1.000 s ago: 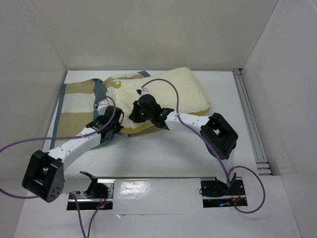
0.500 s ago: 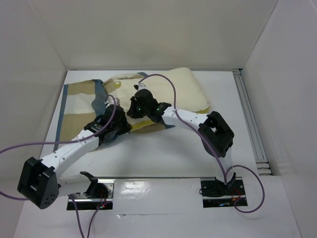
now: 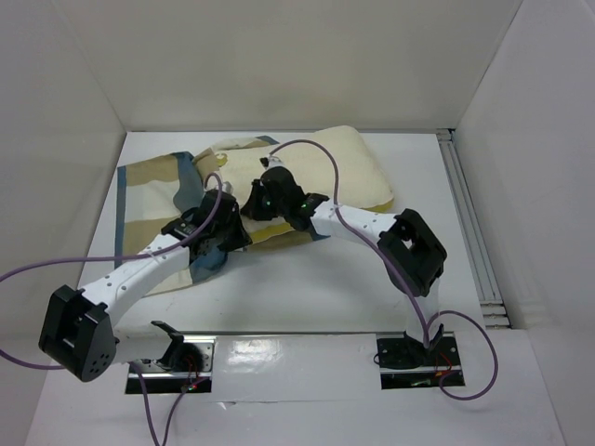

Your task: Put the pillow into the pillowcase

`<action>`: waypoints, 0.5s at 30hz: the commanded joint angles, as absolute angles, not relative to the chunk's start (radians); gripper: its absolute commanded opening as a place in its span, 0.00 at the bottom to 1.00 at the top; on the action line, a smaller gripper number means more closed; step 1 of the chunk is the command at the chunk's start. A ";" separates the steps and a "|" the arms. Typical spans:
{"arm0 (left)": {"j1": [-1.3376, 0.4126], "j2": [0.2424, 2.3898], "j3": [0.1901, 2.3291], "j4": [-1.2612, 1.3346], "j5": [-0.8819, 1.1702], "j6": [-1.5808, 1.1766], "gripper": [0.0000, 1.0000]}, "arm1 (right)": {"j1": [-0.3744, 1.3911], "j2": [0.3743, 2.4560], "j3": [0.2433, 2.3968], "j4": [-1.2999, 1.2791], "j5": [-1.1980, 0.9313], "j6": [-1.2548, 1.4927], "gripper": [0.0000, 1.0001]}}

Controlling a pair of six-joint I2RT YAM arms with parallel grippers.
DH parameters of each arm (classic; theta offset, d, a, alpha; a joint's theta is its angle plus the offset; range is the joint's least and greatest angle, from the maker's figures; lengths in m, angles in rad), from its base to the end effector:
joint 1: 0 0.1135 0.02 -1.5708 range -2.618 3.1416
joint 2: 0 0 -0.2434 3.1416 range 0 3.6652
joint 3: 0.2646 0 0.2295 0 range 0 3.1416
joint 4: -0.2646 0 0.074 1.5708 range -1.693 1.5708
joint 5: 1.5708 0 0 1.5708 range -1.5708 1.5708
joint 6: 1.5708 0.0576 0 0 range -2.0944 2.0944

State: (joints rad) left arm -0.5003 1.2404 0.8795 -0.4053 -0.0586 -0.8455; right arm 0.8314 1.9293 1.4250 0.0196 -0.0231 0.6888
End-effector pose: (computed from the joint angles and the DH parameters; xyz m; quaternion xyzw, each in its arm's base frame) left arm 0.2335 -0.1238 0.2305 -0.1693 0.9041 -0.2228 0.3229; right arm 0.2987 0.3295 0.2256 -0.0669 0.8535 0.3632 0.3677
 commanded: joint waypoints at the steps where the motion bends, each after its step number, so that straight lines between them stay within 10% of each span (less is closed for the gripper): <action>1: -0.508 1.223 0.899 -0.524 -0.014 -0.862 0.16 | 0.819 1.928 1.436 0.210 -0.072 0.738 0.00; 4: -0.485 1.210 1.011 -0.565 -0.014 -0.807 0.61 | 0.819 1.959 1.413 0.233 -0.118 0.758 0.00; 7: -0.442 1.210 1.121 -0.592 -0.005 -0.755 0.83 | 0.819 1.968 1.402 0.244 -0.127 0.758 0.00; 15: -0.289 1.402 1.408 -0.703 -0.015 -0.724 0.63 | 0.819 1.968 1.402 0.244 -0.147 0.749 0.00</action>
